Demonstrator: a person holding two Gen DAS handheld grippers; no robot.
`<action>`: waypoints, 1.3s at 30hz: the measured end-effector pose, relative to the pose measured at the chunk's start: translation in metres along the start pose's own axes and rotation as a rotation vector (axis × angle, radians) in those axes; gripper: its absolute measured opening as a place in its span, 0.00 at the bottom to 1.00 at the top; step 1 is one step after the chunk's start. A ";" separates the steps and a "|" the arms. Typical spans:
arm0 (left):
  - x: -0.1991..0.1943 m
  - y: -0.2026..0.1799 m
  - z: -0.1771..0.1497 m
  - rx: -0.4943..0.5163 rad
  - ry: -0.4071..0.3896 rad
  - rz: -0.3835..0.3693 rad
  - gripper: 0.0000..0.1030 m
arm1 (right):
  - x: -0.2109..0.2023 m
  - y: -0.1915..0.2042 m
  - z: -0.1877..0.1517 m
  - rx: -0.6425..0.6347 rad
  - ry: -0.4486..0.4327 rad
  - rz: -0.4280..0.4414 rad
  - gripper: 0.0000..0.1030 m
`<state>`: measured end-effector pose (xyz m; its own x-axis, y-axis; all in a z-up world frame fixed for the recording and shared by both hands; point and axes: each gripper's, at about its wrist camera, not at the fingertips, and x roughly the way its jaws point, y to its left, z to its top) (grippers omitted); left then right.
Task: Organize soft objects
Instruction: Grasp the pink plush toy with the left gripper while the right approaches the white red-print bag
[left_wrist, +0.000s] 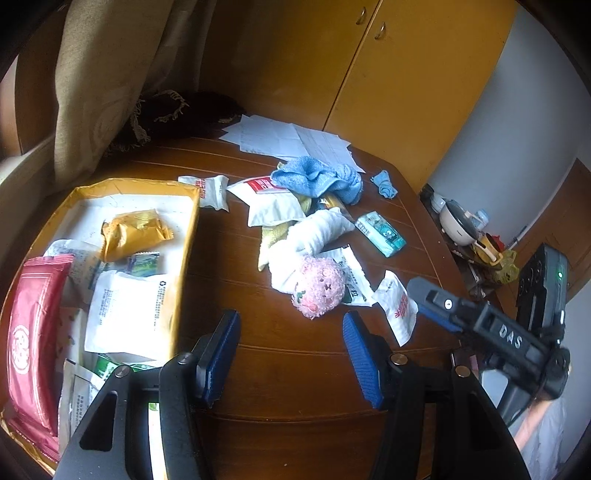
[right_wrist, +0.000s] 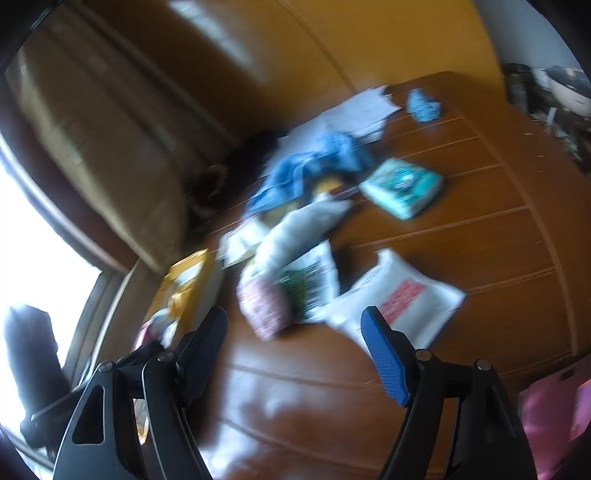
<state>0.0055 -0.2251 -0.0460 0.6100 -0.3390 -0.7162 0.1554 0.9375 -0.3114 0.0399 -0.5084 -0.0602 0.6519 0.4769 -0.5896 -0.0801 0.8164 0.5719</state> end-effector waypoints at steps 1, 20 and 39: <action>0.003 -0.001 0.000 -0.003 0.007 -0.004 0.58 | 0.001 -0.005 0.003 0.017 0.000 -0.015 0.75; 0.049 -0.012 0.012 -0.001 0.075 -0.035 0.58 | 0.028 -0.035 0.009 0.077 0.063 -0.101 0.79; 0.103 -0.030 0.023 0.018 0.080 0.056 0.30 | 0.034 -0.016 -0.004 -0.070 0.024 -0.322 0.54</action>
<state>0.0817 -0.2860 -0.0961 0.5545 -0.2906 -0.7798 0.1371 0.9561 -0.2588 0.0606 -0.5041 -0.0912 0.6342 0.1972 -0.7476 0.0753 0.9466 0.3136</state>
